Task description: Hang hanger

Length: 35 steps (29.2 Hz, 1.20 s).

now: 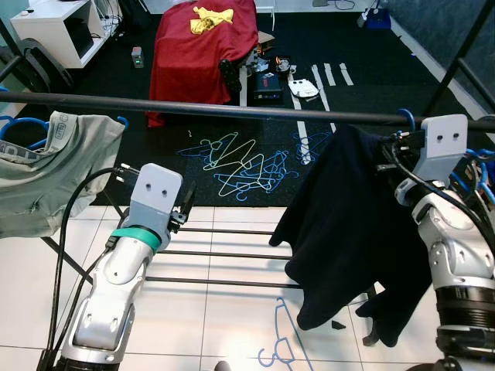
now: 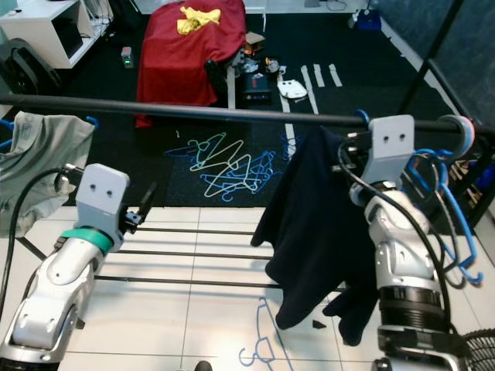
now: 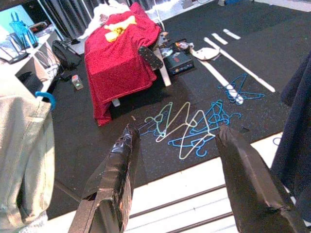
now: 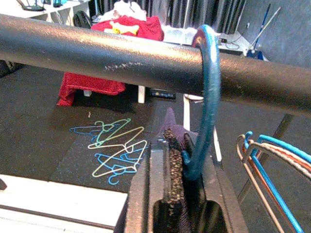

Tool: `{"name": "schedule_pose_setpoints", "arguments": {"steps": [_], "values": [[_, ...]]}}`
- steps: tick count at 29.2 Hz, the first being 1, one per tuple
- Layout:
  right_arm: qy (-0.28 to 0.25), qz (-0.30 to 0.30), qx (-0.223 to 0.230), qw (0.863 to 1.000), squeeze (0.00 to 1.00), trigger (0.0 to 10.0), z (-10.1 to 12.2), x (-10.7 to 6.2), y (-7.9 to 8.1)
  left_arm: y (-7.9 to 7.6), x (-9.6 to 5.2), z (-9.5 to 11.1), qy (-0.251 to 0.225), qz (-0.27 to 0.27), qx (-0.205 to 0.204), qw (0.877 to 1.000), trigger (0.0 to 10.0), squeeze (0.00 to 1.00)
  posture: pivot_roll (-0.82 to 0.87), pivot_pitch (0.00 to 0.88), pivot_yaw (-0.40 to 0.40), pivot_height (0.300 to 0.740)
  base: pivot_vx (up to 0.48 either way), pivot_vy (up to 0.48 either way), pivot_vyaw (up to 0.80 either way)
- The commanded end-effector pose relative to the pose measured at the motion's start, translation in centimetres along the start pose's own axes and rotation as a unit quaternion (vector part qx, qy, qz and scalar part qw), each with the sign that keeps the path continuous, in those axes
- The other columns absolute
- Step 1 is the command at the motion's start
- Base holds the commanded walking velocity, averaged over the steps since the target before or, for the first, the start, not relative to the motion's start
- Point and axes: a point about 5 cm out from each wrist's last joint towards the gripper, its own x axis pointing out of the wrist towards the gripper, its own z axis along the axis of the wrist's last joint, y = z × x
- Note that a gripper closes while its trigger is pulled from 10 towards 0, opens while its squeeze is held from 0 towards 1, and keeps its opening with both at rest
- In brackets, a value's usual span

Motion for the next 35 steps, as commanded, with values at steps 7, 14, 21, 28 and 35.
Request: {"name": "schedule_pose_setpoints", "arguments": {"steps": [7, 14, 21, 28, 35], "values": [[-0.005, 0.007, -0.017, 1.000, 0.00, 0.0, 0.1, -0.1, 0.4, 0.0, -0.2, -0.5, 0.011, 0.000, -0.001, 1.000, 10.0, 0.00, -0.01, 0.078, 0.134, 0.740, 0.000, 0.000, 0.00], [-0.060, 0.004, -0.033, 0.998, 0.00, 0.0, 2.8, -1.1, 0.7, -0.1, -0.2, -0.5, 0.012, -0.002, -0.001, 1.000, 10.0, 0.00, -0.02, 0.082, 0.137, 0.740, 0.000, 0.000, 0.00], [-0.115, 0.023, -0.046, 0.992, 0.00, 10.0, 6.4, -3.5, 1.3, -0.5, -0.1, -0.7, 0.015, -0.012, -0.004, 1.000, 10.0, 0.00, -0.04, 0.088, 0.147, 0.740, 0.000, 0.000, 0.00], [-0.058, 0.100, -0.057, 0.992, 0.00, 10.0, 4.7, -5.5, 2.0, -0.3, -0.1, -0.6, 0.014, -0.016, -0.002, 1.000, 10.0, 0.00, -0.04, 0.090, 0.150, 0.740, 0.000, 0.000, 0.00], [0.045, 0.215, -0.075, 0.973, 0.00, 10.0, 0.4, -8.6, 3.7, 0.0, -0.3, -0.1, 0.004, -0.061, 0.003, 0.998, 10.0, 0.00, -0.05, 0.097, 0.127, 0.740, 0.000, 0.000, 0.00]]}}
